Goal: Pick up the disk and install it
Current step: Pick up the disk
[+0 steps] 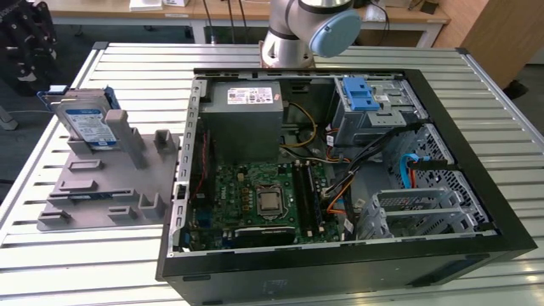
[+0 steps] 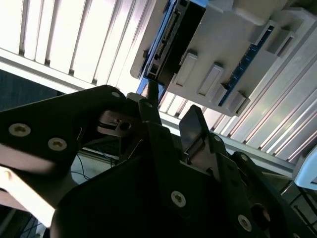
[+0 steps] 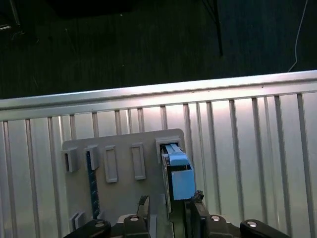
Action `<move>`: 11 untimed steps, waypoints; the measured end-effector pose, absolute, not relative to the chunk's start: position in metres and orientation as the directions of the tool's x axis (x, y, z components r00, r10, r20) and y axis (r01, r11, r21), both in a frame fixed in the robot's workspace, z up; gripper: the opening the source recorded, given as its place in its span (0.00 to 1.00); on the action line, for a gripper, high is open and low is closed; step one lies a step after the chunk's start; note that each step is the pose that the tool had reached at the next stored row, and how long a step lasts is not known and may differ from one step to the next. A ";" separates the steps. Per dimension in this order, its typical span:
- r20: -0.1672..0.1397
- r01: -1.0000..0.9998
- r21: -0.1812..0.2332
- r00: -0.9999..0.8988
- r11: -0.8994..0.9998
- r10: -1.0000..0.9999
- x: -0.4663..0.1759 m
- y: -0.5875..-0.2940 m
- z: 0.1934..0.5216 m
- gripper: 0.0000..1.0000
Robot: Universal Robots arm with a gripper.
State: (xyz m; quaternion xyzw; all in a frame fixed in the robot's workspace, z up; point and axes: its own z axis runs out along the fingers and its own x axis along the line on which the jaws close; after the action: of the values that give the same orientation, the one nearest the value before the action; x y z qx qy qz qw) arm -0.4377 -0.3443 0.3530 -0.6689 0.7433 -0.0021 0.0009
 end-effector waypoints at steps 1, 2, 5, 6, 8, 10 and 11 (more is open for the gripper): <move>0.002 -0.995 -0.004 -0.100 0.100 -0.995 -0.438 -0.344 0.353 0.45; 0.001 -0.996 -0.005 -0.084 0.084 -0.996 -0.438 -0.344 0.353 0.45; 0.001 -1.000 -0.005 -0.031 0.031 -1.000 -0.438 -0.344 0.351 0.52; 0.002 -1.000 -0.005 -0.018 0.018 -1.000 -0.438 -0.344 0.350 0.52; 0.005 -1.000 -0.005 -0.015 0.015 -1.000 -0.438 -0.344 0.346 0.52; 0.006 -1.000 -0.005 -0.015 0.015 -1.000 -0.439 -0.343 0.343 0.52; 0.006 -1.000 -0.005 -0.014 0.014 -1.000 -0.439 -0.343 0.342 0.52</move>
State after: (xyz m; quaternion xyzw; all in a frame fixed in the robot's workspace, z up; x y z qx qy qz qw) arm -0.4395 -0.3431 0.3419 -0.7020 0.7122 -0.0037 -0.0005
